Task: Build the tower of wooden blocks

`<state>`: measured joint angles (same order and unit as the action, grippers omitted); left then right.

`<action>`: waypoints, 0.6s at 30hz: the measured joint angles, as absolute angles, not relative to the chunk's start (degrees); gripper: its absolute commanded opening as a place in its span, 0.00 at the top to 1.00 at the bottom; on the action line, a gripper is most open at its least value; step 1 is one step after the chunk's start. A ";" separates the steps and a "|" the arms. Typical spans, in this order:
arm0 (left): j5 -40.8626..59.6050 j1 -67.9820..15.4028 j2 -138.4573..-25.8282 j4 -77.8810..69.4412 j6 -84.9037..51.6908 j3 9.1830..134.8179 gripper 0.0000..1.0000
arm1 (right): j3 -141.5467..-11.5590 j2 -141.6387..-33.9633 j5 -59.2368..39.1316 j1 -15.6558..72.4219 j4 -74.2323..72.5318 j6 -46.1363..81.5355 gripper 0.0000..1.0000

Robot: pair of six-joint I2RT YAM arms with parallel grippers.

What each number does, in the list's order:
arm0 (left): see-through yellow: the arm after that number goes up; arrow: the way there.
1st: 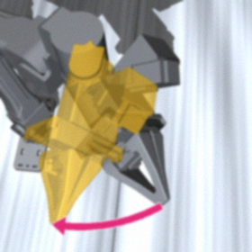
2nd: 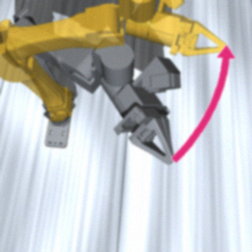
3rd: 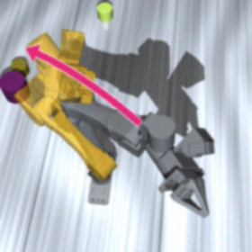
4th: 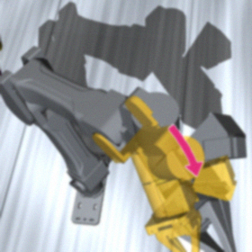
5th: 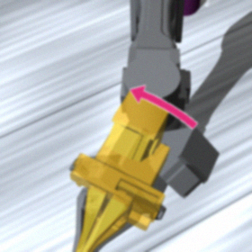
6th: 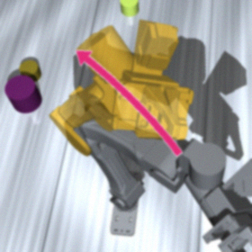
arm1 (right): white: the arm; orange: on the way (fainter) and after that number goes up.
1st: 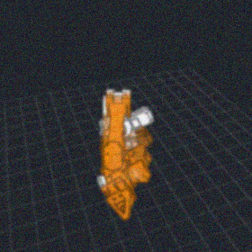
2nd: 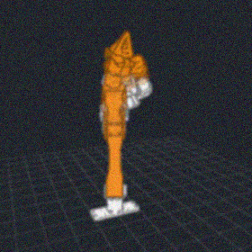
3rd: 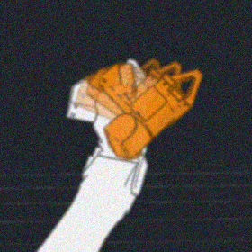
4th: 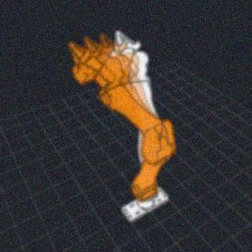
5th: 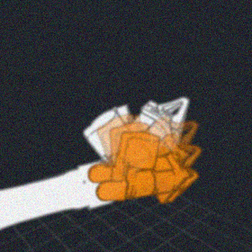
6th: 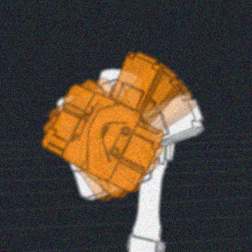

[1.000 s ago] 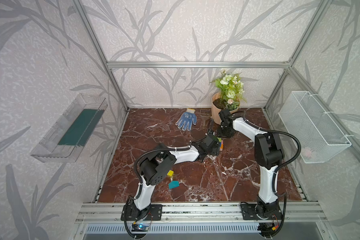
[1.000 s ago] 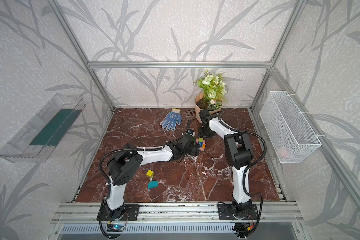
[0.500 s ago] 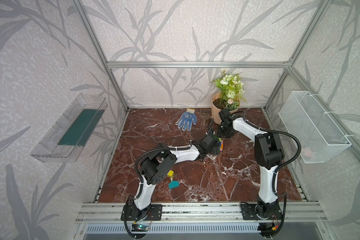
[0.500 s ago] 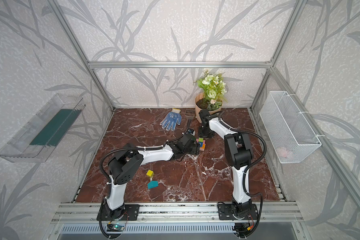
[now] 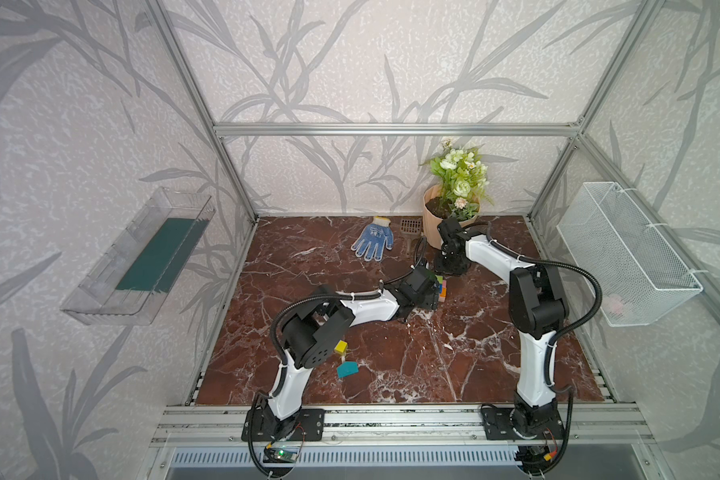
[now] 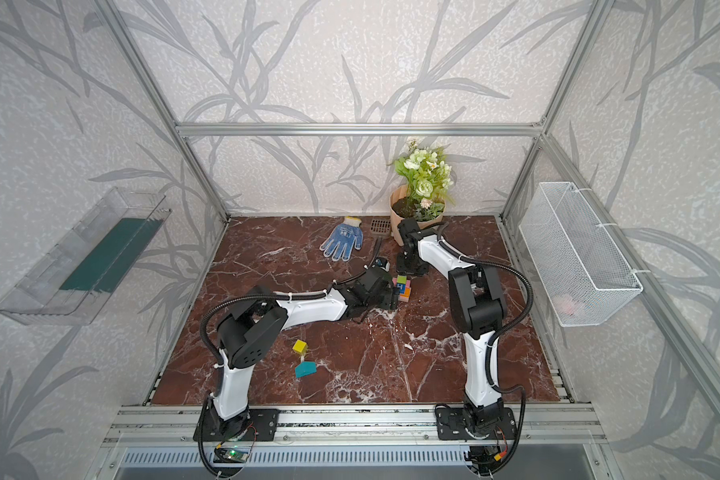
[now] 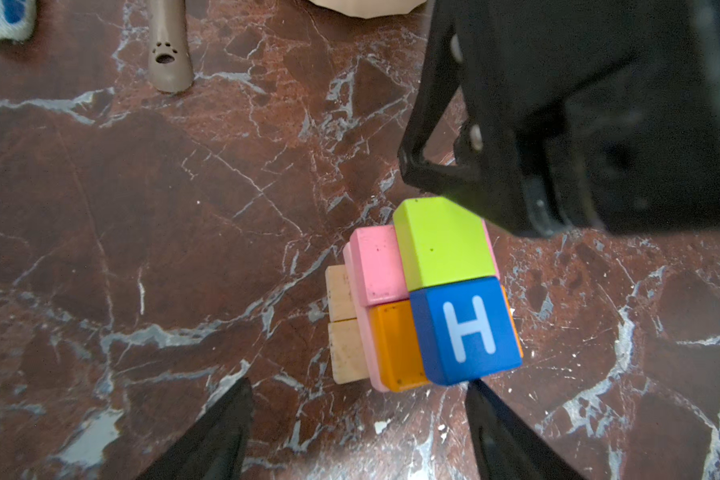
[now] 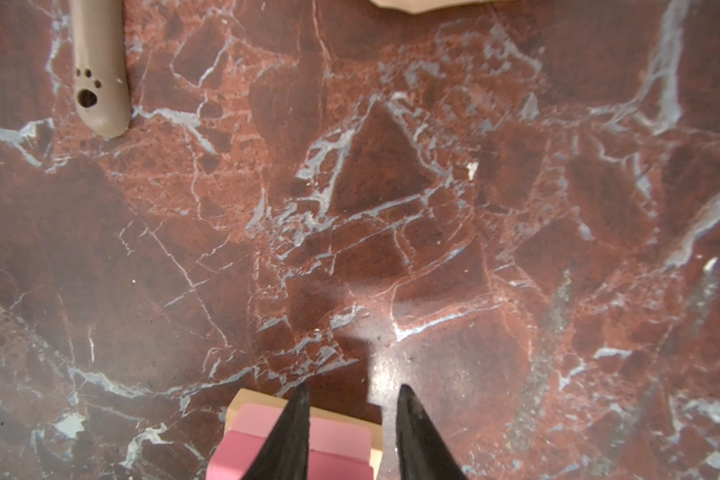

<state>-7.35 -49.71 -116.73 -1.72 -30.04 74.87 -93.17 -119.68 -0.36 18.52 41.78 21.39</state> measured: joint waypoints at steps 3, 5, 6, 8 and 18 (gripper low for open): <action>-7.16 -49.71 -116.73 -1.72 -30.11 74.85 0.20 | -93.14 -119.68 -0.36 18.52 41.82 21.41 0.65; -6.98 -49.69 -116.73 -1.74 -30.17 74.85 0.20 | -93.14 -119.66 -0.32 18.52 41.82 21.43 0.65; -6.90 -49.69 -116.73 -1.74 -30.17 74.87 0.20 | -93.17 -119.66 -0.27 18.52 41.85 21.45 0.64; -6.63 -49.69 -116.73 -1.74 -30.17 74.85 0.20 | -93.14 -119.59 -0.03 18.55 41.89 21.61 0.62; -5.98 -49.69 -115.66 -1.52 -30.11 74.85 0.20 | -93.17 -116.03 2.59 18.52 43.79 22.31 0.57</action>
